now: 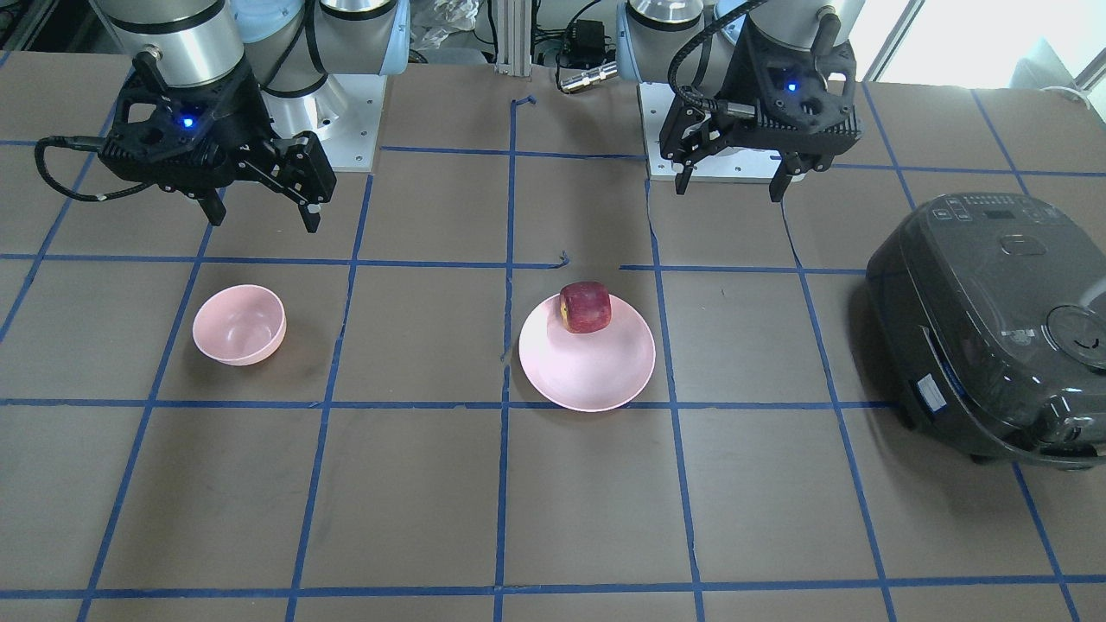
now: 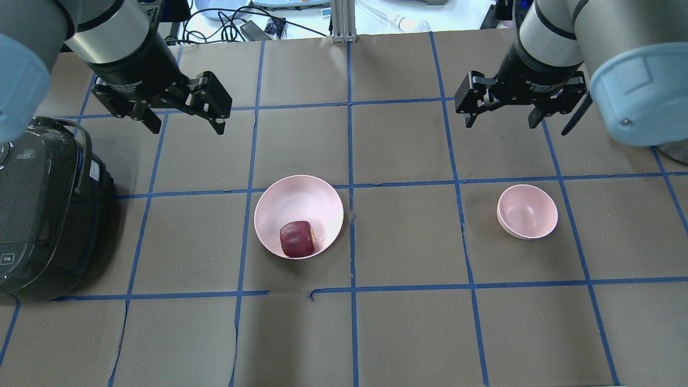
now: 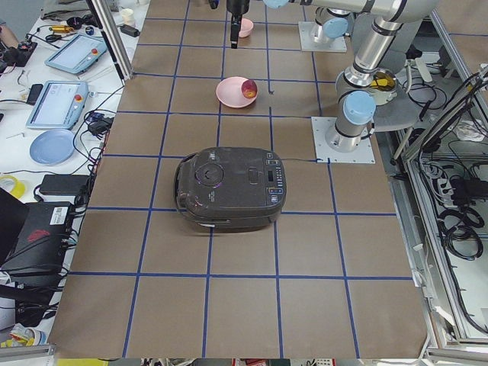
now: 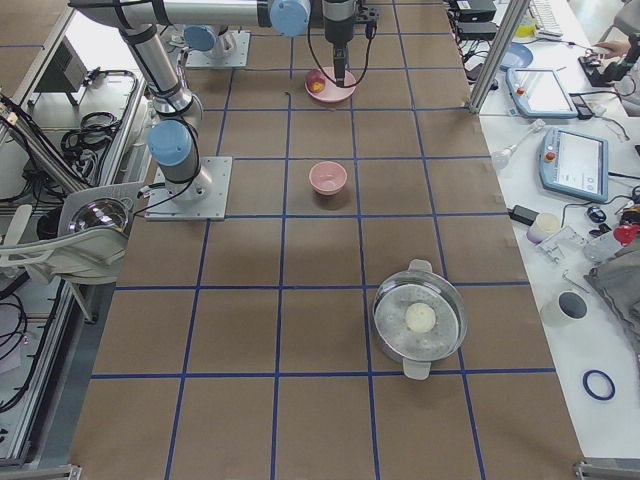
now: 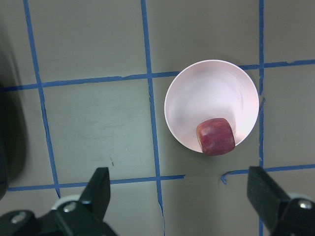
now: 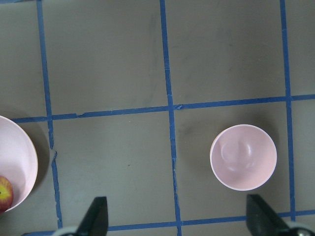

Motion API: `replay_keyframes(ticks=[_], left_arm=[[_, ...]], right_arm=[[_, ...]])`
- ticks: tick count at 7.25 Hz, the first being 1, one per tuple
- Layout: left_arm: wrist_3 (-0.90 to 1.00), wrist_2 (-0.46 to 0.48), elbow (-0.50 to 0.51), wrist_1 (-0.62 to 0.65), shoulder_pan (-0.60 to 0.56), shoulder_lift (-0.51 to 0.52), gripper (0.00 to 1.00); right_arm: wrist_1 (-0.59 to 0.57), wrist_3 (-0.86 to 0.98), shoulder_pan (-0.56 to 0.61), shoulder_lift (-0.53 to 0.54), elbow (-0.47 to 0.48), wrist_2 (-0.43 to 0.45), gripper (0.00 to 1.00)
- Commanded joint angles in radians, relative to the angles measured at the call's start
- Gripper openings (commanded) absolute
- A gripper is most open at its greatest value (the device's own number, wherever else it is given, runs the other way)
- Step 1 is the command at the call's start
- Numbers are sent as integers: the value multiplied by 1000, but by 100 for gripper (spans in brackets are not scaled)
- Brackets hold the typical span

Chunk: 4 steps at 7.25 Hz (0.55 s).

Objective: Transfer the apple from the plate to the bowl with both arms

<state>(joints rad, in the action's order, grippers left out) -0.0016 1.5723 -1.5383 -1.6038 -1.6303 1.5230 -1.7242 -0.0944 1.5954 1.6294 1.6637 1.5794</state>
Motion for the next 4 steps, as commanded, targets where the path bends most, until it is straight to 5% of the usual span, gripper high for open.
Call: replay_keyframes(ticks=[1,4], left_arm=[[-5,2,9,-27,4,3,100],[-5,3,7,-36,4,2,100]], right_arm=[[-26,8,0,-2,7,5,100],[-28,13,0,-6,8,7,100]])
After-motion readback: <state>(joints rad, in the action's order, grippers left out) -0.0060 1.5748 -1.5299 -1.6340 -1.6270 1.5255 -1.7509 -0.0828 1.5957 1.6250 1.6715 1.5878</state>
